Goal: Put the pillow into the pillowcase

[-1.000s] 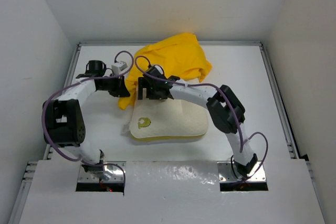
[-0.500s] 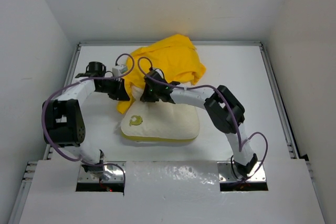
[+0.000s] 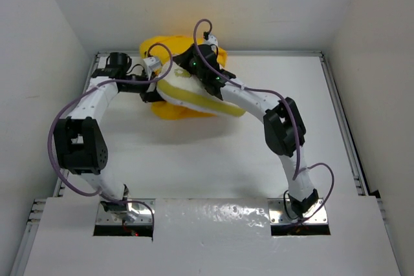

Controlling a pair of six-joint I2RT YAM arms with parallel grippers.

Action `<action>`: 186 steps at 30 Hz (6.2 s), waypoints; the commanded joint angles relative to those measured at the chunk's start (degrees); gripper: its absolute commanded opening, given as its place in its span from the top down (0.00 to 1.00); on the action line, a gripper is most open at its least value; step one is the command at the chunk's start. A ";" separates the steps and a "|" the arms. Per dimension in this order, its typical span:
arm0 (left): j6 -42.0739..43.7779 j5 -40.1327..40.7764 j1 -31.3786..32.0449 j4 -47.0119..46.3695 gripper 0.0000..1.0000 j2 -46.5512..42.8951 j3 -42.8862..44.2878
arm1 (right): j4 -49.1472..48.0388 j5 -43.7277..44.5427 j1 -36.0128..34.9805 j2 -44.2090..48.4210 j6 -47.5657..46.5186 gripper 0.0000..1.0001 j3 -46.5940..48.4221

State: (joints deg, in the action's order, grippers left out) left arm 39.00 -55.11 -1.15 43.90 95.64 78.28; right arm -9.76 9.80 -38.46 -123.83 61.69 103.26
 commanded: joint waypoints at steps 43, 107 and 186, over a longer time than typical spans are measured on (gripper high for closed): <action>-11.50 53.79 18.11 -22.98 0.20 38.28 49.41 | 19.28 -25.27 17.80 0.53 -32.08 0.01 -5.00; 7.39 -5.99 29.27 17.44 1.00 11.78 29.48 | -23.48 7.67 7.26 21.71 -5.72 1.00 -45.87; 0.10 20.24 -26.36 -18.04 0.56 3.51 -22.79 | -1.75 -27.99 6.91 -4.86 -19.06 1.00 -26.08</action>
State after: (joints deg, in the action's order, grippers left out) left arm 34.92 -26.09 -27.94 27.24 102.28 59.90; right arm -12.12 -18.28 -30.70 -130.78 42.59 80.93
